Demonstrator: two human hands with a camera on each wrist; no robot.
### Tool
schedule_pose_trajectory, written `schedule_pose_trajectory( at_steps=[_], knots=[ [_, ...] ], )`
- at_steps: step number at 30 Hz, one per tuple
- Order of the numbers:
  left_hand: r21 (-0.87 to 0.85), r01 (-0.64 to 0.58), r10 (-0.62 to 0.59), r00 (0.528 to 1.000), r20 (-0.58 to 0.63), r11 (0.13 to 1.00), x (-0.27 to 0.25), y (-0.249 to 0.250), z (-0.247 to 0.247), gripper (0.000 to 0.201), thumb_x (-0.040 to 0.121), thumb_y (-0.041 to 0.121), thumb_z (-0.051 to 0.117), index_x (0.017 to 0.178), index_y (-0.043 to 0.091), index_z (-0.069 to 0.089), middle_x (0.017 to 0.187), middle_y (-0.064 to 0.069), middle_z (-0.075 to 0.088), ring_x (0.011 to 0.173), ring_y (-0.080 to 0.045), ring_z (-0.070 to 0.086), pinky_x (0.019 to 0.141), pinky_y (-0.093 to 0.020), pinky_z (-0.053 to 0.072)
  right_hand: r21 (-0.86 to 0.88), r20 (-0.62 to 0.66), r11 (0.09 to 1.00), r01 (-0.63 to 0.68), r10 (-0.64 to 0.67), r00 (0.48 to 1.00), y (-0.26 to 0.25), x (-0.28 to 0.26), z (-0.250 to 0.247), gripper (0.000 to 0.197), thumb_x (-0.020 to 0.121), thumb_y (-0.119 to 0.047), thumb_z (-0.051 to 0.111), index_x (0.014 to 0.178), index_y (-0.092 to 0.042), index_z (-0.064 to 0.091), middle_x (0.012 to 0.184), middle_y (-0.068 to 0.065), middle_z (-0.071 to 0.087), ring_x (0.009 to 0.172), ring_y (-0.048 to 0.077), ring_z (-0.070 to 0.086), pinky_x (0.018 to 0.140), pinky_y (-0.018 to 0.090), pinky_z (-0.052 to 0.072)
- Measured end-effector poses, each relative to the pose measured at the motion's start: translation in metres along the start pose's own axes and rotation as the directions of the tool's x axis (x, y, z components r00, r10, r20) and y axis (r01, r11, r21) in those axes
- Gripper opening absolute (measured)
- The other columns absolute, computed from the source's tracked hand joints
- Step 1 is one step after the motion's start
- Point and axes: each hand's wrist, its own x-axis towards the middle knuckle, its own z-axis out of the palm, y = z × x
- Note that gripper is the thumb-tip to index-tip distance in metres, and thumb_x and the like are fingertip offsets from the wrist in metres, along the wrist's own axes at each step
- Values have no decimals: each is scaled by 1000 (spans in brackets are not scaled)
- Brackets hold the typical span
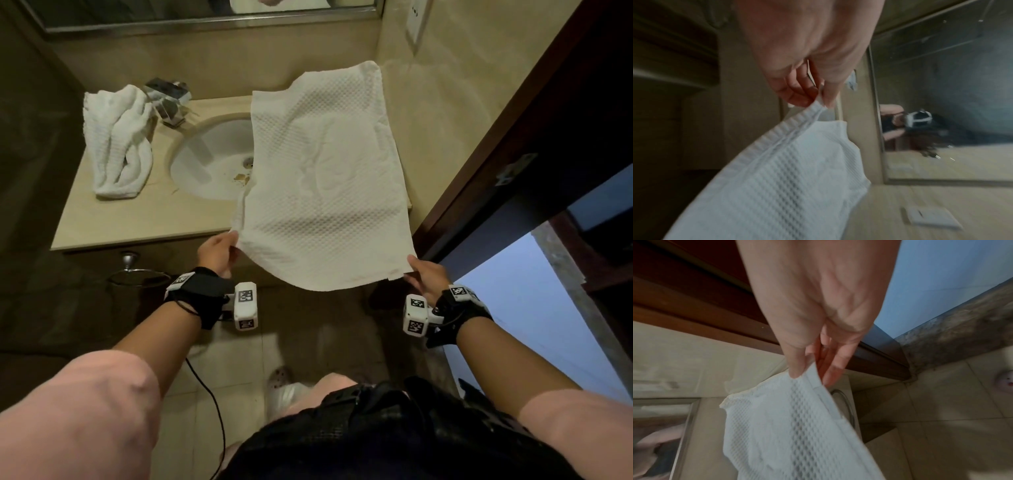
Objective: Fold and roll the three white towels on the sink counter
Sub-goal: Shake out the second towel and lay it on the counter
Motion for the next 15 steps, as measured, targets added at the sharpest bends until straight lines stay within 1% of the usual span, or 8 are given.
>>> schedule_pose_trajectory(
  at_steps=[1, 2, 4, 6, 8, 11, 13, 15],
  knots=[
    [-21, -36, 37, 997, 72, 999, -9, 3, 11, 4, 91, 13, 62, 94, 10, 65, 96, -5, 67, 86, -15, 61, 73, -25, 53, -5, 6, 1000, 18, -18, 1000, -1, -2, 2, 11, 96, -10, 55, 94, -1, 62, 121, 20, 61, 89, 21, 63, 78, 27, 53],
    [-22, -69, 71, 987, 143, 997, -20, 8, 23, 6, 92, 13, 61, 97, 10, 63, 97, -4, 66, 87, -14, 61, 76, -24, 53, -12, 8, 999, 35, -35, 999, -1, -3, 5, 10, 95, -10, 56, 91, -3, 62, 117, 19, 62, 89, 22, 63, 80, 28, 54],
    [-6, -148, 145, 958, 248, 989, -39, 16, 49, 11, 92, 13, 61, 101, 8, 63, 97, -4, 65, 89, -14, 61, 86, -28, 51, -27, 32, 997, 66, -65, 997, -2, -5, 9, 11, 94, -11, 57, 90, -3, 63, 112, 19, 64, 91, 23, 65, 87, 31, 54],
    [48, -220, 192, 924, 331, 974, -48, 18, 74, 12, 90, 14, 64, 100, 8, 66, 97, -4, 66, 92, -16, 61, 90, -30, 51, -12, 72, 996, 89, -88, 994, -5, -7, 11, 12, 95, -11, 56, 89, -2, 63, 107, 18, 65, 91, 23, 65, 89, 32, 54],
    [115, -288, 224, 894, 388, 951, -53, 17, 98, 21, 87, 15, 67, 106, 5, 67, 99, -4, 67, 93, -14, 62, 88, -26, 52, 27, 111, 994, 106, -108, 988, -9, -11, 13, 13, 95, -9, 54, 88, -1, 61, 101, 15, 66, 90, 21, 65, 84, 28, 57],
    [142, -347, 237, 836, 496, 927, -62, 13, 134, 32, 86, 13, 70, 113, -3, 65, 104, -10, 67, 92, -13, 63, 80, -17, 55, 58, 179, 990, 126, -135, 975, -15, -15, 15, 10, 96, -6, 51, 91, -1, 59, 98, 11, 65, 93, 18, 64, 85, 27, 56],
    [155, -365, 227, 804, 550, 918, -69, 6, 154, 31, 85, 12, 71, 111, -3, 66, 103, -12, 68, 93, -15, 64, 83, -22, 56, 71, 217, 989, 131, -144, 966, -19, -15, 16, 9, 97, -5, 50, 94, -1, 58, 99, 12, 65, 93, 18, 64, 80, 23, 57],
    [155, -380, 222, 774, 593, 912, -75, -1, 172, 29, 85, 8, 70, 110, -4, 65, 97, -11, 67, 89, -15, 64, 82, -22, 55, 73, 247, 988, 135, -149, 957, -24, -17, 17, 8, 97, -3, 49, 95, -1, 57, 99, 12, 64, 93, 16, 64, 74, 21, 58]
  ],
)
